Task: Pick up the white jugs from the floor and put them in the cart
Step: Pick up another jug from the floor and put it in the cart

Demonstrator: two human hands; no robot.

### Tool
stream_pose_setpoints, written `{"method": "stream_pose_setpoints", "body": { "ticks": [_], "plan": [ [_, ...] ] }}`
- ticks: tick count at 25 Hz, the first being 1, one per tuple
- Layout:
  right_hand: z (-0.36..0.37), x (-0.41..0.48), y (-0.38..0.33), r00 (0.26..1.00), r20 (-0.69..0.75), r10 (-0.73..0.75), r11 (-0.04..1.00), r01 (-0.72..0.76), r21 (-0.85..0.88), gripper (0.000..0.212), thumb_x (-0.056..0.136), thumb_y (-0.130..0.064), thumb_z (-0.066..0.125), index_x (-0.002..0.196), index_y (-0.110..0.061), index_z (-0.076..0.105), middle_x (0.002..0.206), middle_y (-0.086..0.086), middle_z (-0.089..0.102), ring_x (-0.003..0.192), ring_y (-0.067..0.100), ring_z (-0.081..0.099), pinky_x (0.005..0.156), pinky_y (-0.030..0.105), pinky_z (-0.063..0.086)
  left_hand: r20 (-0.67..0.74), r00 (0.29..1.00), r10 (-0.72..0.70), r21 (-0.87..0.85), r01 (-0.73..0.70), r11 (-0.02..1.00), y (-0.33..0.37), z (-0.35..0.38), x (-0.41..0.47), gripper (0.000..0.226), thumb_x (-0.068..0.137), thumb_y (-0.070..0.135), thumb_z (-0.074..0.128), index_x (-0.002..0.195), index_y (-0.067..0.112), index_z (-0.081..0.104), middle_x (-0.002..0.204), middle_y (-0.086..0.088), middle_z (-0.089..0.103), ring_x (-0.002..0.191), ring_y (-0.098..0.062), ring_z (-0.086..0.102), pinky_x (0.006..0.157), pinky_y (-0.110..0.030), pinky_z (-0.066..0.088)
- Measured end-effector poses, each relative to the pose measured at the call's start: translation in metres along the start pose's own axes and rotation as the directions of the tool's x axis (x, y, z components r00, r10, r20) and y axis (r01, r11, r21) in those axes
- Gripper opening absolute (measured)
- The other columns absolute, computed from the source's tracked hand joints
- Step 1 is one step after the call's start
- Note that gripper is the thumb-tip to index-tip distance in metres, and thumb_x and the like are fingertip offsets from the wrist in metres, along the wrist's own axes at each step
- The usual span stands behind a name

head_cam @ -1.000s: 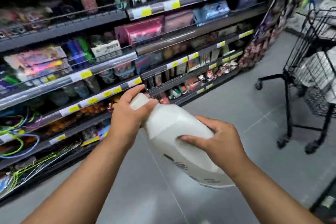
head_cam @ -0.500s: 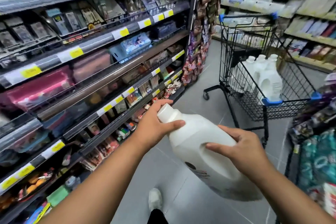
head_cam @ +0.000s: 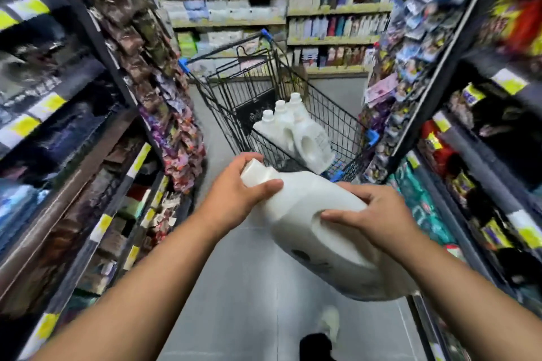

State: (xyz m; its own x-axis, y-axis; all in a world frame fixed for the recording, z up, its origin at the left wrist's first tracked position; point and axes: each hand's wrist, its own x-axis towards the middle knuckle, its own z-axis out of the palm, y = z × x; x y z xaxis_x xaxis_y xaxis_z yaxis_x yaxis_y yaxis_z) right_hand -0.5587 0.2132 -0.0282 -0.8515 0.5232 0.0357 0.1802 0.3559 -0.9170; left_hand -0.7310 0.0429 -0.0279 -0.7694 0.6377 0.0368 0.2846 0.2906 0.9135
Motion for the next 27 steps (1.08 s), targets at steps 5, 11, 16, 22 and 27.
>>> {"method": "stream_pose_setpoints", "body": {
  "ticks": [5, 11, 16, 22, 27],
  "plan": [
    [-0.049, 0.115, 0.042, 0.996, -0.079, 0.044, 0.999, -0.043, 0.005, 0.05, 0.041, -0.05, 0.083, 0.088, -0.048, 0.068, 0.072, -0.043, 0.062, 0.073, -0.023, 0.058, 0.067, 0.001, 0.042, 0.016, 1.0, 0.017, -0.002, -0.017, 1.0, 0.009, 0.047, 0.133, 0.045, 0.075, 0.022, 0.082, 0.114, 0.021, 0.058, 0.094, 0.011, 0.063, 0.072, 0.008, 0.056, 0.064, -0.009, 0.043],
    [-0.1, 0.244, 0.065, 0.995, -0.069, 0.071, 0.995, -0.066, 0.071, 0.053, 0.045, -0.039, 0.085, 0.095, -0.043, 0.068, 0.075, -0.04, 0.065, 0.072, -0.02, 0.057, 0.073, 0.003, 0.043, -0.038, 0.999, 0.024, 0.063, -0.021, 0.998, 0.035, 0.081, 0.266, 0.045, 0.071, 0.023, 0.085, 0.107, 0.026, 0.059, 0.085, 0.012, 0.063, 0.062, 0.007, 0.054, 0.056, -0.013, 0.044],
    [-0.11, 0.327, 0.095, 0.994, -0.053, 0.097, 0.987, -0.089, 0.133, 0.048, 0.058, -0.014, 0.089, 0.087, -0.045, 0.066, 0.071, -0.035, 0.066, 0.069, -0.018, 0.057, 0.071, 0.003, 0.045, 0.025, 0.998, 0.064, 0.136, -0.067, 0.988, 0.035, 0.088, 0.354, 0.045, 0.069, 0.027, 0.086, 0.103, 0.028, 0.058, 0.076, 0.012, 0.063, 0.059, 0.002, 0.053, 0.053, -0.013, 0.041],
    [-0.08, 0.405, 0.145, 0.959, -0.064, 0.277, 0.958, -0.27, 0.096, 0.061, 0.063, -0.008, 0.088, 0.118, -0.023, 0.068, 0.097, -0.019, 0.069, 0.074, -0.022, 0.057, 0.074, 0.003, 0.045, 0.198, 0.978, 0.061, 0.27, -0.114, 0.956, -0.008, 0.089, 0.455, 0.055, 0.067, 0.038, 0.086, 0.113, 0.039, 0.056, 0.096, 0.013, 0.063, 0.08, -0.001, 0.058, 0.063, -0.009, 0.041],
    [-0.033, 0.443, 0.194, 0.886, -0.122, 0.448, 0.894, -0.447, 0.036, 0.07, 0.063, -0.015, 0.088, 0.125, -0.03, 0.063, 0.105, -0.018, 0.067, 0.092, -0.002, 0.062, 0.087, 0.016, 0.047, 0.397, 0.911, 0.113, 0.369, -0.272, 0.889, -0.074, 0.101, 0.53, 0.067, 0.059, 0.054, 0.084, 0.12, 0.039, 0.06, 0.115, 0.009, 0.06, 0.106, -0.009, 0.054, 0.091, -0.027, 0.043]
  ]
}}
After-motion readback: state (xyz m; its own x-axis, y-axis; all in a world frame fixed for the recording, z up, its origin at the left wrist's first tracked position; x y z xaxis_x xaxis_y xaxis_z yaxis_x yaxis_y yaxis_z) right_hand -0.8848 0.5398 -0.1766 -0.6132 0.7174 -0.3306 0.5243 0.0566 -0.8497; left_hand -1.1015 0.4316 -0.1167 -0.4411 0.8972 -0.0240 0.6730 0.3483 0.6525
